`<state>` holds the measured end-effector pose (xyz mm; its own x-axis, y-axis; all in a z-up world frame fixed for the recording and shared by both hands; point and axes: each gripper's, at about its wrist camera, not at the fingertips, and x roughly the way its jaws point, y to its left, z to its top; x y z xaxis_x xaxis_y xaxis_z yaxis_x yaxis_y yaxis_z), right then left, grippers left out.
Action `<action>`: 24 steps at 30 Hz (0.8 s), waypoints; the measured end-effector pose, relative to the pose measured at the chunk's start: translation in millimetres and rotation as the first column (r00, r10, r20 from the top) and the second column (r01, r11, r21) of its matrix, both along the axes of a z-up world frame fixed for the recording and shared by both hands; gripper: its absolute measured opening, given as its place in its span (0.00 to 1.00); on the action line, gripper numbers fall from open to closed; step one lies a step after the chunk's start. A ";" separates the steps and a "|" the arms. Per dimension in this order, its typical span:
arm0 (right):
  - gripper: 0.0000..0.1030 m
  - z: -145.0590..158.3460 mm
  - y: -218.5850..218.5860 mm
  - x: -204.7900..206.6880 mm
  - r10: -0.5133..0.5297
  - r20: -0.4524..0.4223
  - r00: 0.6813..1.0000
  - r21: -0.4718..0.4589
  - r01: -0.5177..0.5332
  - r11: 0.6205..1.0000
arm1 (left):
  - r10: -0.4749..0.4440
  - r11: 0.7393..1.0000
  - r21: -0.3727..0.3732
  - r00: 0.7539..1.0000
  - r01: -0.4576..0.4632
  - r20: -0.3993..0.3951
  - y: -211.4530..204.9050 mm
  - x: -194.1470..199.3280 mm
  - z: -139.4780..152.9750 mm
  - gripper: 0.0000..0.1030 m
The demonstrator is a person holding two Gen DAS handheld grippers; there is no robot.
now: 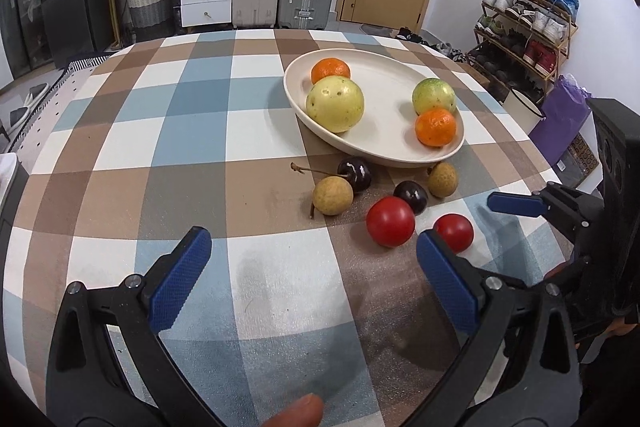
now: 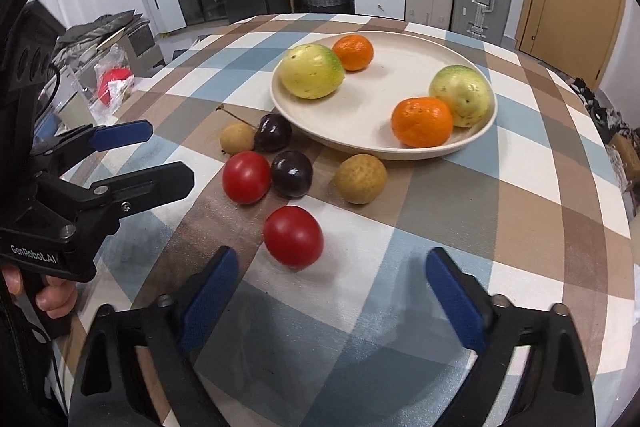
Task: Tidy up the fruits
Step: 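Grasp a red tomato with the right gripper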
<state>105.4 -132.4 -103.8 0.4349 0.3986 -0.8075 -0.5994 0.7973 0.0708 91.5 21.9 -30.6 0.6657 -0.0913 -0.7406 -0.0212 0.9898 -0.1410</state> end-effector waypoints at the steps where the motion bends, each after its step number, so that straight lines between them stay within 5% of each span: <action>1: 0.79 -1.3 2.9 -0.1 0.009 0.001 1.000 -0.012 -0.009 1.000 | 0.002 1.000 -0.001 1.000 -0.002 -0.001 0.3 0.3 -0.5 0.99; 6: 0.74 -2.7 9.1 0.9 0.030 0.006 1.000 -0.016 -0.030 0.999 | 0.007 1.000 -0.003 1.000 -0.007 -0.009 2.2 3.2 -3.8 0.99; 11: 0.52 -2.3 14.4 -3.6 0.044 0.048 0.998 -0.033 -0.042 0.999 | 0.007 1.000 -0.006 1.000 -0.007 -0.016 2.1 5.8 -6.7 0.99; 14: 0.31 -1.1 14.5 -6.1 0.054 0.050 0.997 -0.014 -0.054 0.998 | 0.004 1.000 0.001 1.000 -0.004 -0.016 0.3 6.4 -7.4 0.99; 24: 0.29 4.3 0.3 -12.2 0.057 0.051 0.997 0.045 -0.059 0.997 | -0.050 0.999 0.010 0.998 0.050 -0.039 -19.3 13.2 -11.4 0.93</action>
